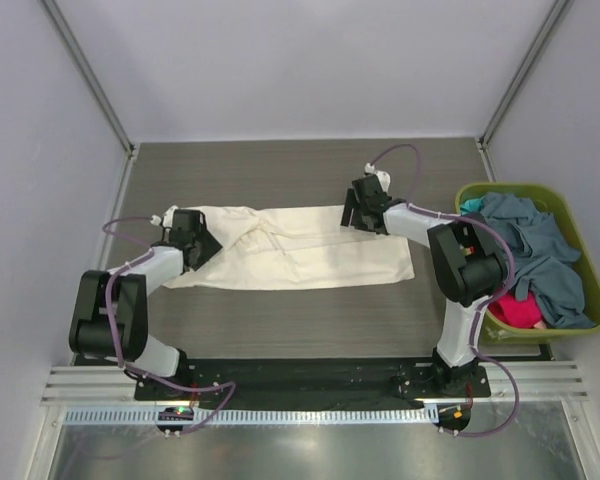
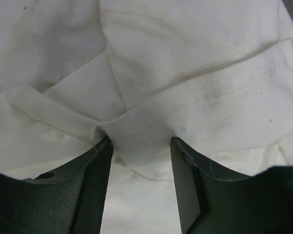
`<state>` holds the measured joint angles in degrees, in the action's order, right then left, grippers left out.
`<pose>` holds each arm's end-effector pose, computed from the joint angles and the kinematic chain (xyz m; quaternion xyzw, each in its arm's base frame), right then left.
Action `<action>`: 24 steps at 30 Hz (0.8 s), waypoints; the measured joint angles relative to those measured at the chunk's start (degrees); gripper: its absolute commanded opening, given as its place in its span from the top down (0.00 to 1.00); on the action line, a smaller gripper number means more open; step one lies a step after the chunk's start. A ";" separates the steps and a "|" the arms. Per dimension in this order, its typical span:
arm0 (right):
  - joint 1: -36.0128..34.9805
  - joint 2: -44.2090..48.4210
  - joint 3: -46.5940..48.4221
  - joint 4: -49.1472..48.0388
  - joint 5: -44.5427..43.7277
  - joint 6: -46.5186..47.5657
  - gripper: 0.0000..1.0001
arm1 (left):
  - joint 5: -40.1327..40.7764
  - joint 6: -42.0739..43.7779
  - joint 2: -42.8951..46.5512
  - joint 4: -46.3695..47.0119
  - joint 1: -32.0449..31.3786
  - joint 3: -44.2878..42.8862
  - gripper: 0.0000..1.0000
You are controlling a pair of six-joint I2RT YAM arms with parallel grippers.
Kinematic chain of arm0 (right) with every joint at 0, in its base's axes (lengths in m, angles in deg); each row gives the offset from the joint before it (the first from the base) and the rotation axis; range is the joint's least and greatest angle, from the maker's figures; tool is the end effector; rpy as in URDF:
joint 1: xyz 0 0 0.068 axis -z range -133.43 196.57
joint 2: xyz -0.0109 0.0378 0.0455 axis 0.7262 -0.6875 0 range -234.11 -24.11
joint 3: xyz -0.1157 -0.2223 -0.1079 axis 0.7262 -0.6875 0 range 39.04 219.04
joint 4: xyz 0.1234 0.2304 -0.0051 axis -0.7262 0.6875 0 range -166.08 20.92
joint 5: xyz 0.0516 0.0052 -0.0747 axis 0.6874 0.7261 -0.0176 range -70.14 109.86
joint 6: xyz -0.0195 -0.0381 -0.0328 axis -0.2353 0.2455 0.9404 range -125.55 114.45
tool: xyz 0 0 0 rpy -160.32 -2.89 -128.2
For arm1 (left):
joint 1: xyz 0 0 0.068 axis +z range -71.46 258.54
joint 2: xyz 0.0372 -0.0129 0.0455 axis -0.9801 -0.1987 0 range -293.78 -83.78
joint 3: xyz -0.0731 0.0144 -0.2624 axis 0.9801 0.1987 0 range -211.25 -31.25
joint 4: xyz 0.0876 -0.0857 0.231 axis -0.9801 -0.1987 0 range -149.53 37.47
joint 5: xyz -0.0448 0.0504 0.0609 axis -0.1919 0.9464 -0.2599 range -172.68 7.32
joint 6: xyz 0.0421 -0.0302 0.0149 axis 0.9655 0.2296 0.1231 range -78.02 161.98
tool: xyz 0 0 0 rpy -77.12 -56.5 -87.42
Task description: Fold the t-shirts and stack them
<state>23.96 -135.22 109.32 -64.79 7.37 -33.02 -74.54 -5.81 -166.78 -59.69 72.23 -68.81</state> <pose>0.3782 0.1492 0.1593 0.0751 0.9379 0.0433 0.3359 0.2678 -0.0245 0.1563 -0.3559 0.8755 -0.0856 0.3154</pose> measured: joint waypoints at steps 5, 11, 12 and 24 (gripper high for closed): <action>-3.76 6.51 -11.02 -7.10 -2.69 -4.57 0.30 | -0.22 -0.07 -11.76 4.44 -0.48 -10.25 0.49; -24.94 13.75 -19.63 -8.17 -5.22 -15.30 0.30 | -0.31 1.64 -31.52 -1.40 -3.04 -37.42 0.42; -31.26 13.42 -18.21 -6.32 -4.98 -16.83 0.28 | -0.70 2.43 -35.74 -3.02 -3.93 -44.22 0.41; -41.24 17.68 2.29 20.00 -13.18 -18.21 0.14 | -7.93 16.46 -47.17 -26.16 -12.92 -90.95 0.01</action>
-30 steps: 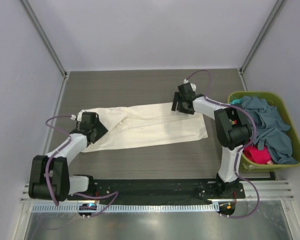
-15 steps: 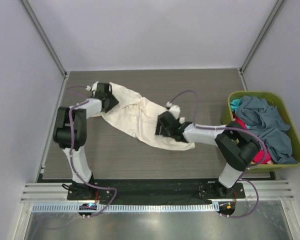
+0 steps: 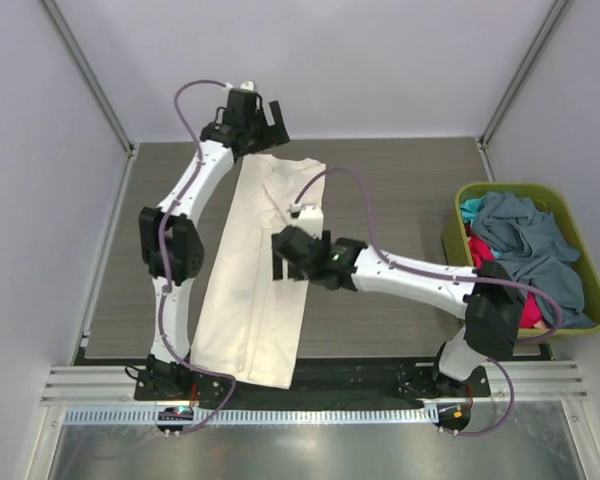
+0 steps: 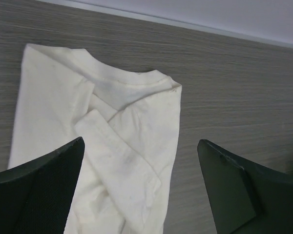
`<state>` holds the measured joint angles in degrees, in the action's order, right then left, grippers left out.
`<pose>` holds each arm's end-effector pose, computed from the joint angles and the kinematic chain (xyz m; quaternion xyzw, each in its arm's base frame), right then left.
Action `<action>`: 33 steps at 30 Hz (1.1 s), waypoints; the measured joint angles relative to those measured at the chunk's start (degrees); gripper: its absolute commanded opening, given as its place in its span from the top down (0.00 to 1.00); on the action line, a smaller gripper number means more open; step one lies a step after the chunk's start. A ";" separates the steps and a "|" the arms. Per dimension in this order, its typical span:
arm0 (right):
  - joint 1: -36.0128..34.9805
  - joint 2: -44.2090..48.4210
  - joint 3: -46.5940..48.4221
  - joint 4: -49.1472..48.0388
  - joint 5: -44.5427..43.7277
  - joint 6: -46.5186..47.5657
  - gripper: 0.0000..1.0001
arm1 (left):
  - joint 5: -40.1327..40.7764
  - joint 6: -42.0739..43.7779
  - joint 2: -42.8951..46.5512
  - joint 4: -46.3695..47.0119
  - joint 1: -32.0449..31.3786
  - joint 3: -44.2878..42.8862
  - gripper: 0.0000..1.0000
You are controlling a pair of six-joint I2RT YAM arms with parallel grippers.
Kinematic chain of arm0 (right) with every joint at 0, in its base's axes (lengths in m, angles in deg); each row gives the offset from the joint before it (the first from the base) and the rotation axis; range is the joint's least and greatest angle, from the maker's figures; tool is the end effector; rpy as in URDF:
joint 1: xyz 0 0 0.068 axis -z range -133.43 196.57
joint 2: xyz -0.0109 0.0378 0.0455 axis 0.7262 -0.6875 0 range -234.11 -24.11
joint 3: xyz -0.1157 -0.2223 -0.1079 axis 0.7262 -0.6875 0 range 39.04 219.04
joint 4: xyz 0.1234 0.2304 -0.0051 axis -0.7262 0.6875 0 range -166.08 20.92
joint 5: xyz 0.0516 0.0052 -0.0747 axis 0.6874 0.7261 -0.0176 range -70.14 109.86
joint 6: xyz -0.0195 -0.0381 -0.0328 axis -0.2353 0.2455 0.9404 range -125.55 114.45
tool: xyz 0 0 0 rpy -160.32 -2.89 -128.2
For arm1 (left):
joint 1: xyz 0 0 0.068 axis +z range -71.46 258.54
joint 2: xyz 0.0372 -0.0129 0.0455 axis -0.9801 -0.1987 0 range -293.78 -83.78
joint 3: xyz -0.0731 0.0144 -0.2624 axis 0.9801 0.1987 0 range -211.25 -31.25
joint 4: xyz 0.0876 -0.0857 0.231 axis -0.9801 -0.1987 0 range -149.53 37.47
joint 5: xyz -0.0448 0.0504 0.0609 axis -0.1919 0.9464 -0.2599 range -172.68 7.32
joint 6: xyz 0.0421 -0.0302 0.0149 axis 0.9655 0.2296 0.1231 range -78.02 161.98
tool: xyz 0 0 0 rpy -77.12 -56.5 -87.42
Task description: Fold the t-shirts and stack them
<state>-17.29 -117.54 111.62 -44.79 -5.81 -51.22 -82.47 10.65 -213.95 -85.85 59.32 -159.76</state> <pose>0.1685 0.3085 0.2622 -0.0747 0.9221 0.1371 0.3541 0.4974 -0.1732 0.3053 -0.0944 0.8819 -0.1958 0.4184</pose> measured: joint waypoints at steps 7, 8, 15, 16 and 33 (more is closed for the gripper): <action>13.92 -2.36 6.12 0.74 1.86 6.78 0.15 | 2.69 0.22 33.09 0.66 4.02 26.91 0.01; 15.56 -4.66 8.26 0.28 3.13 8.07 0.15 | 3.26 -0.07 38.36 0.90 4.59 31.93 0.01; 20.85 -22.99 25.79 -1.29 9.86 13.18 0.17 | 4.24 -5.86 61.61 4.42 4.15 64.48 0.05; 21.38 -25.24 27.50 -1.42 10.82 13.53 0.18 | 4.07 -6.95 63.04 4.63 4.00 68.83 0.06; 30.40 -49.66 52.17 -1.05 22.16 16.87 0.18 | -1.99 -18.97 65.16 25.59 -0.15 103.69 0.09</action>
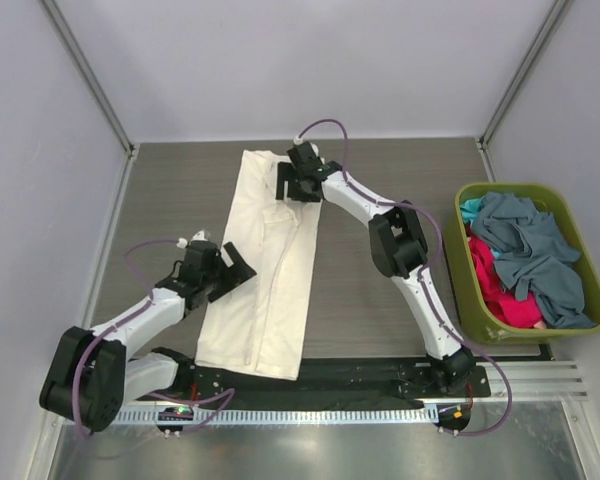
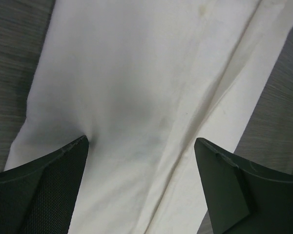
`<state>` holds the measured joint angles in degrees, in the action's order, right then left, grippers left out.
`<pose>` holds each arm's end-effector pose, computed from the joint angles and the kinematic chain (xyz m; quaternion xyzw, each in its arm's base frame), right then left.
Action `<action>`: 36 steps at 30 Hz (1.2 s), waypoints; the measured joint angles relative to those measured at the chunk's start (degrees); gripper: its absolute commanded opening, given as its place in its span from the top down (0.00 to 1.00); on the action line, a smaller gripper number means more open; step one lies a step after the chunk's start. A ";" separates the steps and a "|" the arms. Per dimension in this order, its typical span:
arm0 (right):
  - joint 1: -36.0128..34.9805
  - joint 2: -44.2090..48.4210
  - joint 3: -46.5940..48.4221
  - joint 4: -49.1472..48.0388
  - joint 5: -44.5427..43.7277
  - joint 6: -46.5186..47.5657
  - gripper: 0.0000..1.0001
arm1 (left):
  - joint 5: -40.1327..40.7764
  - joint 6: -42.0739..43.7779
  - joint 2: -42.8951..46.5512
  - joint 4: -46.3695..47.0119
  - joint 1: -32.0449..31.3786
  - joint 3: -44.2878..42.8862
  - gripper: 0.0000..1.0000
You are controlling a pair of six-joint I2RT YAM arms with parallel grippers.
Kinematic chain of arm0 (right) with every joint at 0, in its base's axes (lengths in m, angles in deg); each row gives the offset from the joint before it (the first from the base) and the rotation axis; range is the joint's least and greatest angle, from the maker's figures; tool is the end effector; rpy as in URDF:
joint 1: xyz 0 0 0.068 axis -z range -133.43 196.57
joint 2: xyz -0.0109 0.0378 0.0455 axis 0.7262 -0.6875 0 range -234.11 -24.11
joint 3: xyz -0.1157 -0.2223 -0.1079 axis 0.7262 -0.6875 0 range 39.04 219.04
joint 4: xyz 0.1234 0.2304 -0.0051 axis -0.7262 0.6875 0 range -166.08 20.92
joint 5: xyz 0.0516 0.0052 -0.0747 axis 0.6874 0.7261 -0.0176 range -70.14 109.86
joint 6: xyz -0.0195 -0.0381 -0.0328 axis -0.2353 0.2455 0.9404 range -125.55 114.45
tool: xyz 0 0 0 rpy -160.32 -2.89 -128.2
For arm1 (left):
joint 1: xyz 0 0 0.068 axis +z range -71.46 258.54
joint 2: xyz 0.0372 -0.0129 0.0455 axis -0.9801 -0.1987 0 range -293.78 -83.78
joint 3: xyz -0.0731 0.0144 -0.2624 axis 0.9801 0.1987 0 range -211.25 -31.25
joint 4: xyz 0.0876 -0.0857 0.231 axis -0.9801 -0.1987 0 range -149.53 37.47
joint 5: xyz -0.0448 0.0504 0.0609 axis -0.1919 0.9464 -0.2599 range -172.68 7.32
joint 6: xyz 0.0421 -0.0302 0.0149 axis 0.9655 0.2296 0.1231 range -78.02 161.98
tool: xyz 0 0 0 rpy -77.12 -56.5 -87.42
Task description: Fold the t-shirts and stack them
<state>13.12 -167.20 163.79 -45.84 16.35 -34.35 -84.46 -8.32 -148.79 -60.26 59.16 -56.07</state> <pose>0.4642 0.3041 0.1699 -0.0272 0.9346 0.1582 0.3174 0.1957 -0.0699 0.1592 -0.2434 0.9009 -0.2170 0.2864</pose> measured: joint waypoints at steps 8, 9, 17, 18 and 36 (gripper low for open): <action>4.90 -8.26 13.60 0.09 3.02 2.38 0.14 | -2.34 -4.20 -11.10 15.63 -4.66 -2.56 0.12; 5.31 -8.98 14.73 0.11 3.26 2.64 0.15 | -2.67 -4.44 -12.22 15.96 -4.96 -3.37 0.12; 7.80 -10.21 16.94 -0.22 7.19 5.73 0.09 | -2.86 -3.41 -10.99 7.34 -6.32 -8.90 0.12; 7.80 -9.81 16.39 -0.39 7.39 6.12 0.08 | -2.25 -2.91 -9.01 5.38 -6.56 -9.16 0.12; -0.66 47.60 -48.94 -4.09 0.72 1.22 0.11 | 6.49 -4.52 20.55 -18.14 -11.87 2.01 0.13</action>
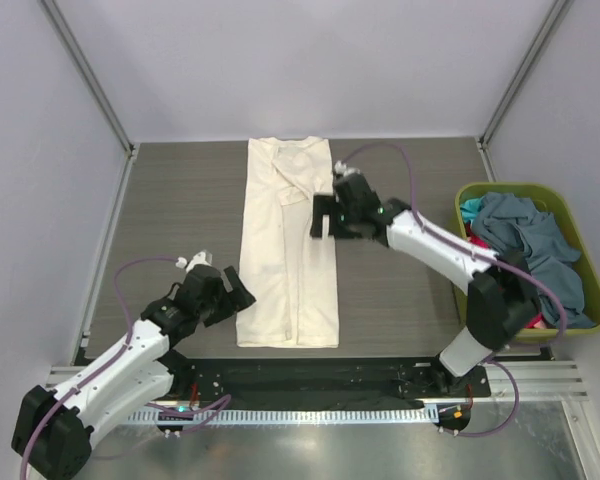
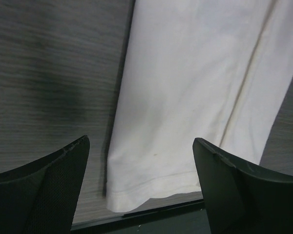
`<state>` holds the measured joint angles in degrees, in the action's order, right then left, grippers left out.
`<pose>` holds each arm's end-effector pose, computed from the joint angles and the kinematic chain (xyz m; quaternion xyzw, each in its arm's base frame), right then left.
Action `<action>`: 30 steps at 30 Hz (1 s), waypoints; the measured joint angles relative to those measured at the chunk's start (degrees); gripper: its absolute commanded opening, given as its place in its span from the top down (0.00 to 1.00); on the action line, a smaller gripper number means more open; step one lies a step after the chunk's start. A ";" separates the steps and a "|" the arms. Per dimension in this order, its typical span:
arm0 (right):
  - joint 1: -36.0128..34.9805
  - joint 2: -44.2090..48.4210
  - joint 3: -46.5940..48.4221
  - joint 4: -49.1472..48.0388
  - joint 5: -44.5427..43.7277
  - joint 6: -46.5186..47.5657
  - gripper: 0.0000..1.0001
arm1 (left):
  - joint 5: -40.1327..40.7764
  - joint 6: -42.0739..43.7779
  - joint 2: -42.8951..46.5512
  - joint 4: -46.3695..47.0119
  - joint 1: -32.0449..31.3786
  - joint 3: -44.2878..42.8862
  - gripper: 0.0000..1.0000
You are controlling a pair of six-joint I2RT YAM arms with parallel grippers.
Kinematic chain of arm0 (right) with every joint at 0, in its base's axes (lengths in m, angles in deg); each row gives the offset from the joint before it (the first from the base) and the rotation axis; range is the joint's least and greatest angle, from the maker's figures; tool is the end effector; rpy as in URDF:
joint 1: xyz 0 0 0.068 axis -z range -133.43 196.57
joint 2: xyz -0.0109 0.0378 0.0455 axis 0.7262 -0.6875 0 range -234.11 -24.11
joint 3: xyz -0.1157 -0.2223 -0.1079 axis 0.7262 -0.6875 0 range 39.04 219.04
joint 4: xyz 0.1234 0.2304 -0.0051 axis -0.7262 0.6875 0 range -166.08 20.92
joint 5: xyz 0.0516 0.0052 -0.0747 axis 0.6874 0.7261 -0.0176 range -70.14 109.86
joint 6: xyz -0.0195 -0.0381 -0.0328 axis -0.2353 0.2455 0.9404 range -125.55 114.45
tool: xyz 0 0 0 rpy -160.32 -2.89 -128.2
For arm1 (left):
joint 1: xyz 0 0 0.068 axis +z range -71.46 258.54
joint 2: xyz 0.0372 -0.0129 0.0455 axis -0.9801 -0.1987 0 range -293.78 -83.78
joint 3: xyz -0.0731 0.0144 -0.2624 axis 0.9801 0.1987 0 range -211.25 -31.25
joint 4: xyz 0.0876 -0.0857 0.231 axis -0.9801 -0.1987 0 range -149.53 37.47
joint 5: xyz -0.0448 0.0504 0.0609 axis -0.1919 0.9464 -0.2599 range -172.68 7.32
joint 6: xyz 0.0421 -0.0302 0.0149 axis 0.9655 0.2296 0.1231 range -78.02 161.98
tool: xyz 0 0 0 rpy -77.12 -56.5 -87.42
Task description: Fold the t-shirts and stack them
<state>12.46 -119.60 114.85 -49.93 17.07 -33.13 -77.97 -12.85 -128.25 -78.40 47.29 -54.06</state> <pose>0.3093 0.2074 0.2718 -0.0437 0.9254 0.1733 0.3343 0.1344 -0.0781 0.1831 -0.2049 0.9086 -0.2190 0.2906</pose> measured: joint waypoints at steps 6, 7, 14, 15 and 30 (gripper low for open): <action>-14.45 15.10 -32.54 -2.54 -0.63 -12.39 0.19 | 0.52 -3.54 4.35 -2.25 -5.03 4.98 0.16; -16.92 16.44 -36.37 -2.03 -0.63 -14.58 0.21 | 0.48 -4.00 5.16 -2.34 -5.75 5.46 0.17; -28.96 23.76 -43.06 -5.16 -3.37 -28.48 0.32 | 0.76 -7.34 11.80 -2.69 -7.89 9.14 0.27; -30.10 23.93 -43.36 -5.35 -3.85 -29.83 0.34 | 0.72 -7.80 12.41 -2.93 -8.00 9.42 0.28; -33.33 23.47 -45.70 -8.35 -7.72 -38.88 0.76 | -0.68 -11.32 16.48 -7.50 -9.09 11.32 0.78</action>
<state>-20.87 -96.12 69.15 -58.28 9.36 -72.01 -78.64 -24.17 -111.77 -85.90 38.20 -42.73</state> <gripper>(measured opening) 0.333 0.350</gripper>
